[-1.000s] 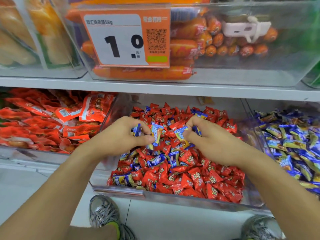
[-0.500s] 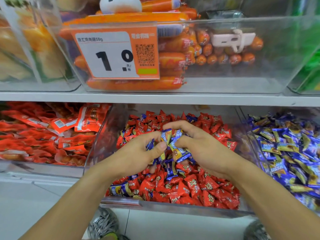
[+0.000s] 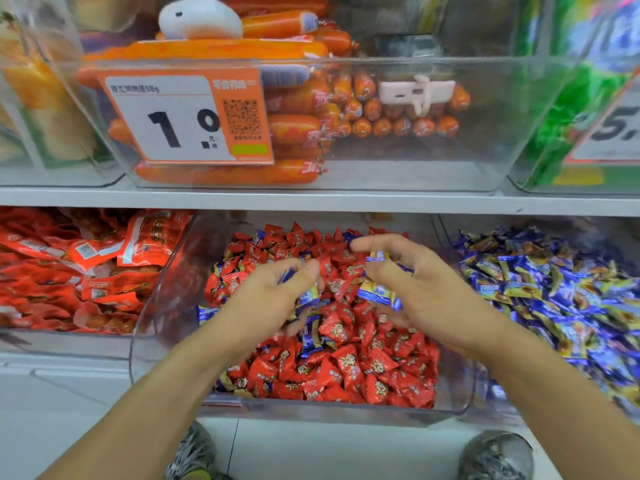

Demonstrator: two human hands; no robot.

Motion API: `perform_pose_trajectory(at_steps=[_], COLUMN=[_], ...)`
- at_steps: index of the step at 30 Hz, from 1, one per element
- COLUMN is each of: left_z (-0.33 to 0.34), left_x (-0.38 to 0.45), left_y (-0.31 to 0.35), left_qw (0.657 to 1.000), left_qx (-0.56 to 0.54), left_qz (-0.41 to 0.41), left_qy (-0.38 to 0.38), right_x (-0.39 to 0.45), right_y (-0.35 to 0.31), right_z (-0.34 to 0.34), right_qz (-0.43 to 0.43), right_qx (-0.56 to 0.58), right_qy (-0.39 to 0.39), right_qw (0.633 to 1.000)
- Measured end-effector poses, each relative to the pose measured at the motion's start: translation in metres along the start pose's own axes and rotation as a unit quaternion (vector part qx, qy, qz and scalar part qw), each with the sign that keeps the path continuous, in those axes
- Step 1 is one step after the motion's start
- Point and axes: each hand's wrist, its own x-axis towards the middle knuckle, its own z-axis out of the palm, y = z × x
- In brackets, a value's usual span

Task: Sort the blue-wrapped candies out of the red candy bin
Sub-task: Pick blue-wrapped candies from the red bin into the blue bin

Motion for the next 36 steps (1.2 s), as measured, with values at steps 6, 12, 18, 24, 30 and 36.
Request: perform_pose_trajectory(at_steps=[6, 12, 18, 24, 30, 36], left_z=[0.080, 0.138, 0.173, 0.138, 0.047, -0.036], left_x=[0.017, 0.024, 0.056, 0.046, -0.003, -0.022], left_y=[0.044, 0.077, 0.100, 0.076, 0.001, -0.047], left_qw=[0.986, 0.987, 0.923, 0.889, 0.879, 0.815], left_qx=[-0.138, -0.064, 0.249, 0.359, 0.412, 0.578], left_qz=[0.078, 0.127, 0.261, 0.278, 0.227, -0.039], left_qy=[-0.057, -0.081, -0.133, -0.053, 0.071, 0.012], right_x=[-0.038, -0.060, -0.068, -0.065, -0.057, -0.043], right_y=[0.004, 0.033, 0.044, 0.049, 0.040, 0.012], right_z=[-0.078, -0.155, -0.175, -0.178, -0.149, -0.038], right_qz=[-0.003, -0.017, -0.020, -0.010, -0.072, -0.257], right_qx=[-0.015, -0.154, -0.206, -0.176, -0.323, -0.320], right_qy=[0.119, 0.209, 0.190, 0.179, 0.203, 0.104], right_qw=[0.993, 0.966, 0.960, 0.968, 0.922, 0.906])
